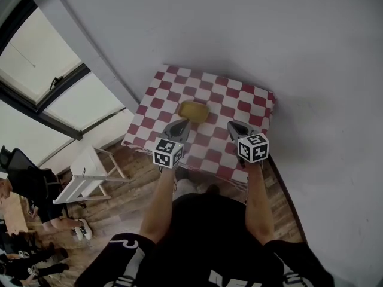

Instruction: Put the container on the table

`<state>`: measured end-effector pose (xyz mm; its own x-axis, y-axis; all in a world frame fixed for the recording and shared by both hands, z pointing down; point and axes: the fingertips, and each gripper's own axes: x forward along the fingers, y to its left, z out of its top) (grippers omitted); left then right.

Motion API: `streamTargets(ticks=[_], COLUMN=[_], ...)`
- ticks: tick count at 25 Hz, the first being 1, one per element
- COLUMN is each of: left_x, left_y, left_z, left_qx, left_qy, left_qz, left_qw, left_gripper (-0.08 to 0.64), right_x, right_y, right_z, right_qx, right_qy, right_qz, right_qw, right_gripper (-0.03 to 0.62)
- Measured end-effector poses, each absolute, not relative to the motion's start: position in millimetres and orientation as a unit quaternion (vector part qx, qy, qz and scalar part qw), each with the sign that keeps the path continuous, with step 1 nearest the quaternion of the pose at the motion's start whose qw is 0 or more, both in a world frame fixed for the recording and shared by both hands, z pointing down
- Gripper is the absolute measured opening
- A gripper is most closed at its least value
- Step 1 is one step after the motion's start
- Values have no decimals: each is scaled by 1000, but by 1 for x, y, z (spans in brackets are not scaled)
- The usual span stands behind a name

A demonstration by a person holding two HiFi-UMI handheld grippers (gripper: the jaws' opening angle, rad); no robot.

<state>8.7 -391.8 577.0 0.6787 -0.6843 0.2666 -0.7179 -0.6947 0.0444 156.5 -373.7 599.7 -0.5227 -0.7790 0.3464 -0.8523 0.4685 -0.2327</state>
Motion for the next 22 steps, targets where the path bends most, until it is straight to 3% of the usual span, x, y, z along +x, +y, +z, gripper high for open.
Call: streamTargets(ticks=[22], left_x=[-4], left_y=[-378], left_z=[566], left_qx=[917], left_qy=[-379], left_qz=[110], left_qw=[64], left_gripper=[25], right_x=[142], right_y=[-361], right_z=[584], right_qx=[478], right_qy=[-858], right_qz=[171], right_qw=[83], right_gripper=[14])
